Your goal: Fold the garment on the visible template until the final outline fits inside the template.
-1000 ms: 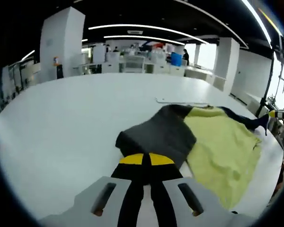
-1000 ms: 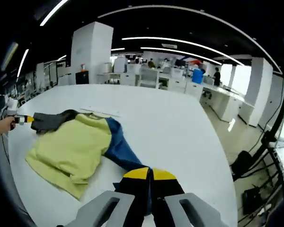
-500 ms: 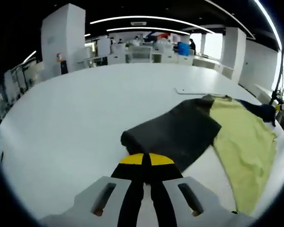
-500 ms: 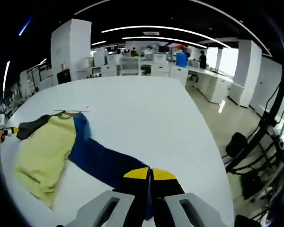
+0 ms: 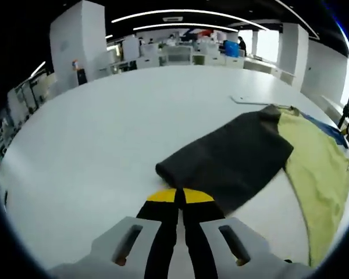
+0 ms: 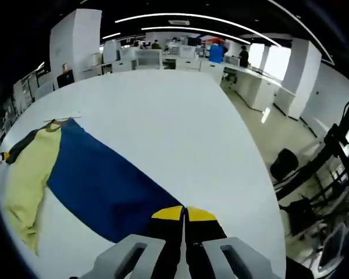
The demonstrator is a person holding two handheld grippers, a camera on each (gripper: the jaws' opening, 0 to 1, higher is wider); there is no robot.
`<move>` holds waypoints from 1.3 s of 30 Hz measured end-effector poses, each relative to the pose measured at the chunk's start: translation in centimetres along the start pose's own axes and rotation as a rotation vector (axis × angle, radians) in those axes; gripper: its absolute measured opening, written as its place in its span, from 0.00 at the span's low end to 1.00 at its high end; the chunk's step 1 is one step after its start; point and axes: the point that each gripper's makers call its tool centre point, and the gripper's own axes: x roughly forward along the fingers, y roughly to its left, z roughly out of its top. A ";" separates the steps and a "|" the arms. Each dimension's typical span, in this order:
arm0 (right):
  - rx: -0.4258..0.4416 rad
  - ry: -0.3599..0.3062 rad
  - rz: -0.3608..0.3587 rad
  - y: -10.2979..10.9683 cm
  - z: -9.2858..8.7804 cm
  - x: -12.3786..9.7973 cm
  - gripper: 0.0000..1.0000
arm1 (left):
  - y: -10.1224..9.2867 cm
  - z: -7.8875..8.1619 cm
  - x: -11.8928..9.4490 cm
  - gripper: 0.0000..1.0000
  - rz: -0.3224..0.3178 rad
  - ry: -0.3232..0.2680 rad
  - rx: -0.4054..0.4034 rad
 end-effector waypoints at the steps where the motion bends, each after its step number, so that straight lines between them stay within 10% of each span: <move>1: 0.005 0.001 0.001 -0.1 0.0 0.1 0.00 | 0.0 0.0 0.0 0.00 -0.001 0.000 0.004; 9: -0.004 -0.024 0.014 0.0 0.9 -0.8 0.02 | 0.5 0.3 -0.9 0.07 0.022 -0.015 0.001; 20: -0.023 -0.064 0.162 3.6 1.1 -4.3 0.44 | -2.5 0.2 -4.1 0.42 -0.091 -0.078 0.025; 39: -0.220 -0.006 0.201 6.2 -3.6 -6.8 0.38 | -7.3 -0.2 -10.5 0.85 -0.263 -0.162 0.092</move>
